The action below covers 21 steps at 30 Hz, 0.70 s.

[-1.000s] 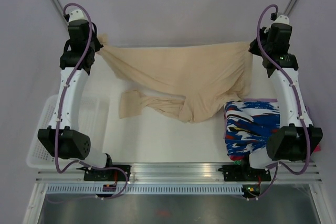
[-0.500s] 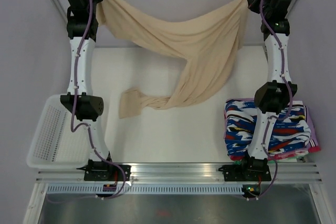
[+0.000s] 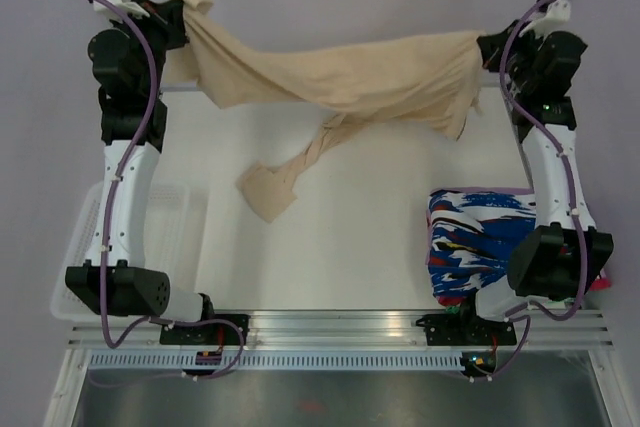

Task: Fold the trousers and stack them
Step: Flatten the trousers out

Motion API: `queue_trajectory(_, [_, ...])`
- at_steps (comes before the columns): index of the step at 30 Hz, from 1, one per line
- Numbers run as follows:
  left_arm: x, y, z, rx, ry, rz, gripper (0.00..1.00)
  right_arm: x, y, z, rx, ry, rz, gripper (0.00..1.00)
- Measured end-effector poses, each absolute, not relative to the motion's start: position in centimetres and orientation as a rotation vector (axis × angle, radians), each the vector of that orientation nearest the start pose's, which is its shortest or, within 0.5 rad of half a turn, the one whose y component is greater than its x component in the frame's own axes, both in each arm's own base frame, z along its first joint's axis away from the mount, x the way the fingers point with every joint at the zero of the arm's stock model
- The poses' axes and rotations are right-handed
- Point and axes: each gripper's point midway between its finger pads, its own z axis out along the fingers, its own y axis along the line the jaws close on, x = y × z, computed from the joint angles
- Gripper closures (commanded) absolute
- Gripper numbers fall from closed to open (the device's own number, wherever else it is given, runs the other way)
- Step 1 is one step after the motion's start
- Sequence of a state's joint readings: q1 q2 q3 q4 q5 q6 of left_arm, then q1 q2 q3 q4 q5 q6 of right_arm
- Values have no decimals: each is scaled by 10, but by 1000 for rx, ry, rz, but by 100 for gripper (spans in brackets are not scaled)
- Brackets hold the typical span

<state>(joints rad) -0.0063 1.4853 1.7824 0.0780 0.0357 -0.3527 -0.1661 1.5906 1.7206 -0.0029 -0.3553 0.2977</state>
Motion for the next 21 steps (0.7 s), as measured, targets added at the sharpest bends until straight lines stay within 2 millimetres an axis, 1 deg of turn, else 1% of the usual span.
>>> queue_trajectory(1, [455, -29, 544, -159, 1225, -348, 98, 499, -10, 428, 54, 1519, 372, 100])
queue_trajectory(3, [448, -39, 506, -131, 1310, -367, 98, 494, -9, 350, 105, 1684, 398, 100])
queue_trajectory(5, [442, -55, 451, -102, 1446, -388, 98, 482, -7, 269, 171, 1861, 424, 100])
queue_trajectory(7, [431, -75, 399, -69, 1591, -418, 98, 462, -4, 209, 229, 2009, 445, 100])
queue_trajectory(8, [423, -84, 374, -51, 1665, -436, 98, 451, -2, 186, 253, 2073, 455, 100])
queue_trajectory(9, [413, -93, 354, -34, 1734, -457, 98, 442, 0, 170, 271, 2125, 463, 100])
queue_trajectory(10, [404, -98, 339, -23, 1789, -471, 98, 437, 1, 162, 279, 2157, 468, 100])
queue_trajectory(11, [394, -102, 327, -13, 1837, -485, 98, 434, 2, 159, 280, 2176, 470, 100])
queue_trajectory(13, [375, -99, 316, -7, 1899, -477, 98, 431, 4, 162, 265, 2196, 486, 100])
queue_trajectory(17, [339, -89, 320, 10, 1941, -432, 98, 422, 16, 175, 234, 2232, 558, 100])
queue_trajectory(19, [327, -85, 324, 9, 1957, -414, 98, 405, 25, 172, 235, 2286, 599, 100])
queue_trajectory(20, [323, -83, 325, 4, 1966, -407, 98, 393, 29, 170, 242, 2320, 614, 95])
queue_trajectory(21, [319, -82, 325, 1, 1975, -403, 98, 380, 34, 168, 248, 2352, 633, 71])
